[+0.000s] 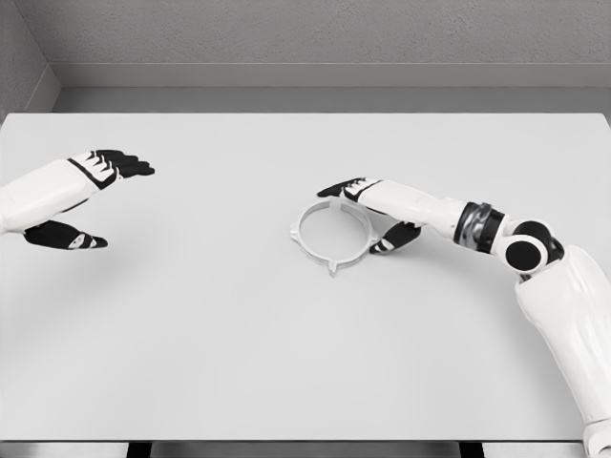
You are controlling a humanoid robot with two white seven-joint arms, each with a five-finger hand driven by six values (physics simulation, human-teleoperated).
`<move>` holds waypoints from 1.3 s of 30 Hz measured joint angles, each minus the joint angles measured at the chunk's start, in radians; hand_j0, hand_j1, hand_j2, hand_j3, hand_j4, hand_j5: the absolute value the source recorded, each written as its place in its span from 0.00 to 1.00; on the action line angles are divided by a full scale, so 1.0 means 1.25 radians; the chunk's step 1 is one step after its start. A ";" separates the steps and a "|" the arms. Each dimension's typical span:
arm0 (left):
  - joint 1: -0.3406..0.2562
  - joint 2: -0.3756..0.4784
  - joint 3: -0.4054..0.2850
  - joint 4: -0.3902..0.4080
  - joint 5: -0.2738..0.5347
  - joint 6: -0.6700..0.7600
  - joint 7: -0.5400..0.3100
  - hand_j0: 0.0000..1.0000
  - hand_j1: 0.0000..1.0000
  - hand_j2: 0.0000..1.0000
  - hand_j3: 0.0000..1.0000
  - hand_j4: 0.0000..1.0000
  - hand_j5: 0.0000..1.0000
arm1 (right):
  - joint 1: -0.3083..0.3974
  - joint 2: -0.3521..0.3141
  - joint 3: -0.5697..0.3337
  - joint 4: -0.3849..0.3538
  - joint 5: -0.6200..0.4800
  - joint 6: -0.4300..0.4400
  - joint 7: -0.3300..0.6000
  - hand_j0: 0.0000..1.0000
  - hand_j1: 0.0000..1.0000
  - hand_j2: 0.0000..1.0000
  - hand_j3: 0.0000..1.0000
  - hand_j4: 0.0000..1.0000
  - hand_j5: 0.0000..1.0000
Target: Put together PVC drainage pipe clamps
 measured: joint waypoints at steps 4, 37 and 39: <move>0.000 0.000 0.000 0.000 0.000 0.000 0.000 1.00 1.00 1.00 1.00 1.00 1.00 | -0.005 0.002 0.004 0.000 0.000 0.000 0.000 1.00 1.00 1.00 1.00 1.00 1.00; -0.002 -0.007 0.009 0.006 0.016 0.000 0.000 1.00 1.00 1.00 1.00 1.00 1.00 | 0.081 -0.144 -0.238 0.020 -0.012 0.000 0.000 1.00 1.00 1.00 1.00 1.00 1.00; -0.004 -0.007 0.009 0.006 0.017 0.000 0.000 1.00 1.00 1.00 1.00 1.00 1.00 | 0.082 -0.146 -0.244 0.019 -0.012 0.000 0.000 1.00 1.00 1.00 1.00 1.00 1.00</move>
